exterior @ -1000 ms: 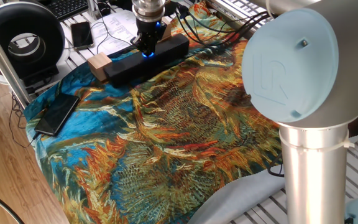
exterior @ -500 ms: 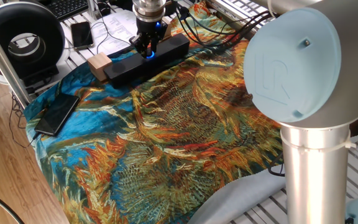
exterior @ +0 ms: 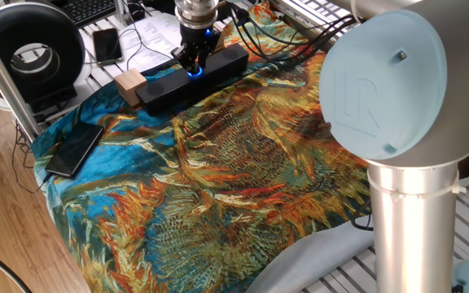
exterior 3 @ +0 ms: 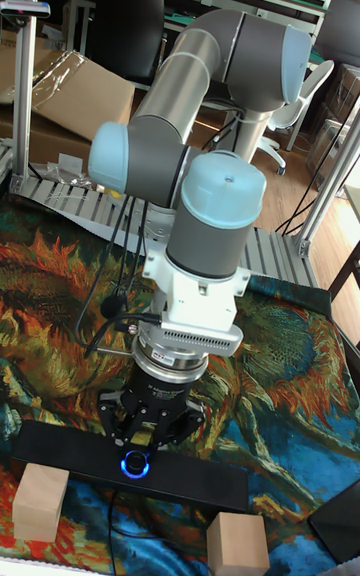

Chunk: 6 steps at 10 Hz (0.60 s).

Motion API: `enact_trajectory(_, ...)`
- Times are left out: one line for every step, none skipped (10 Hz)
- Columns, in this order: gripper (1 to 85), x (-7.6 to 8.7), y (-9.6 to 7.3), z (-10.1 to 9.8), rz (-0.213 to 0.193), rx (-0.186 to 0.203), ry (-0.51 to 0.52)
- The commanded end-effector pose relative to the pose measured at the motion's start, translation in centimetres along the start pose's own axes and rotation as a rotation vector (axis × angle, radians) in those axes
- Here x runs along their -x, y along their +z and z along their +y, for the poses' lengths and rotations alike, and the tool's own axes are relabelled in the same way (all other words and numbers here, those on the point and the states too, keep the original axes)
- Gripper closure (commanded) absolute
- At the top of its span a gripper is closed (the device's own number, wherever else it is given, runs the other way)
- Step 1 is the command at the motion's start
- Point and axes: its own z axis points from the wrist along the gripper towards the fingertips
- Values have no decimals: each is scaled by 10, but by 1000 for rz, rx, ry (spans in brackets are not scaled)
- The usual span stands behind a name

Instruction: Turn the knob to increase the volume of the speaker

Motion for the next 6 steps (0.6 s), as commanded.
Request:
enact_trajectory(507, 2, 1, -2, -6, 3, 4)
enact_trajectory(520, 2, 1, -2, -7, 3, 9)
enact_trajectory(523, 3, 2, -2, -9, 6, 12)
enact_trajectory(533, 3, 2, -2, -9, 4, 17)
enact_trajectory(557, 3, 2, -2, -9, 4, 24)
enact_trajectory(580, 3, 2, 0, -9, 4, 35)
